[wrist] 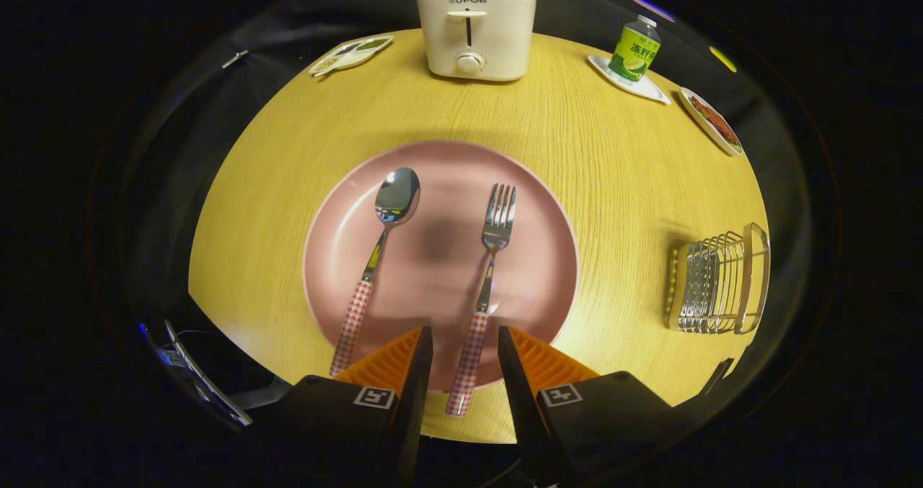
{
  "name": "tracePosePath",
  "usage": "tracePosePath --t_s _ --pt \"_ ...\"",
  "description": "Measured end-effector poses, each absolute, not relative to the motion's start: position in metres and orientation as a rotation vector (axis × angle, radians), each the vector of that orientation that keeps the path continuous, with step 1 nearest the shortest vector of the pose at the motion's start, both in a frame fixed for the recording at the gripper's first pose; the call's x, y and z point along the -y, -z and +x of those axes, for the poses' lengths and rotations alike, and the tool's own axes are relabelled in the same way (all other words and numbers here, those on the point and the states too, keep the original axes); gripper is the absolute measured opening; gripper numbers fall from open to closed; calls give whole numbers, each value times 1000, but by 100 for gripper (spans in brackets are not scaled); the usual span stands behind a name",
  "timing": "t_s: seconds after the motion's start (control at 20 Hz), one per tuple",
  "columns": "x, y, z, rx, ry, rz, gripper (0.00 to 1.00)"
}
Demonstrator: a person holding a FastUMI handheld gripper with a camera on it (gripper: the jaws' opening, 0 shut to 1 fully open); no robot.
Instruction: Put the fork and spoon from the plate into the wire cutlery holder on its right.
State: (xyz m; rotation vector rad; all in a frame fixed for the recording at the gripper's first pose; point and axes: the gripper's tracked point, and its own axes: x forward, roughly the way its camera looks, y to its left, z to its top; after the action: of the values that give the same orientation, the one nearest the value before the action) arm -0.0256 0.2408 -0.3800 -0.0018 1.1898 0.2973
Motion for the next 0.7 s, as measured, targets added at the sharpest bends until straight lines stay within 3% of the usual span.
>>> tracePosePath --t_s 0.05,0.1,0.2,0.25,0.3,0.7 --pt "-241 382 -26 -1204 -288 6 58" --pt "-241 386 -26 -1222 -278 12 44" --pt "-236 385 -24 -1245 -248 30 30" --pt "-233 389 -24 -1242 -231 48 27" --pt "-234 389 -23 -1248 -225 65 14" --pt "-234 349 -26 -1207 -308 188 11"
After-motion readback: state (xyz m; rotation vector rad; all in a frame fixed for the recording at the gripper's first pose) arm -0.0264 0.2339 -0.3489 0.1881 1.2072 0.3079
